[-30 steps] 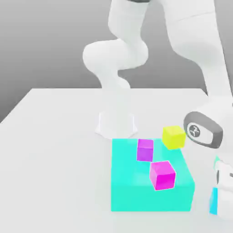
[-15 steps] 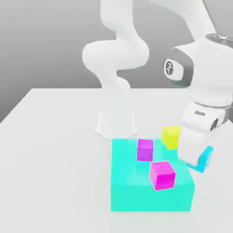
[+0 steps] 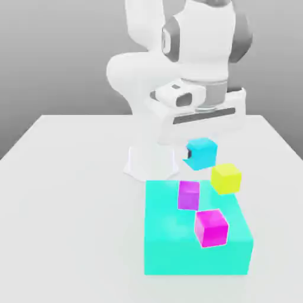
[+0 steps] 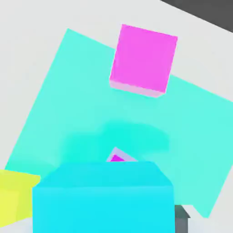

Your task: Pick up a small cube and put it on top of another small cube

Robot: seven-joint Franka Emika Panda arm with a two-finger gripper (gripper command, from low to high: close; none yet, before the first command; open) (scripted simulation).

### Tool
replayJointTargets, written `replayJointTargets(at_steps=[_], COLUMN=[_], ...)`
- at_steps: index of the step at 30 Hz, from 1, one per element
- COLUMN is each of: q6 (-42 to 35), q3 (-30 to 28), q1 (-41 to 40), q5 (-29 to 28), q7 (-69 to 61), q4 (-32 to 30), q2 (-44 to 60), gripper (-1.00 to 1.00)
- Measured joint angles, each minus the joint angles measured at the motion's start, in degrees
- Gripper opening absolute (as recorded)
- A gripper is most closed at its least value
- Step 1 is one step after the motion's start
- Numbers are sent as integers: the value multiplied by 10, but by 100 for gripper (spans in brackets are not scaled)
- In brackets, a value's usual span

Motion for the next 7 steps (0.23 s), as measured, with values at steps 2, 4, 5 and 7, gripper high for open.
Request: replayJointTargets(at_steps=[2, 4, 5, 7], q6=[44, 92, 92, 92], q3=[3, 4, 4, 4], q1=[-3, -2, -2, -2], q5=[2, 2, 2, 2], q7=[1, 3, 3, 3], q4=[-14, -28, -28, -28], q2=[30, 65, 65, 65], gripper=[-100, 100, 100, 100])
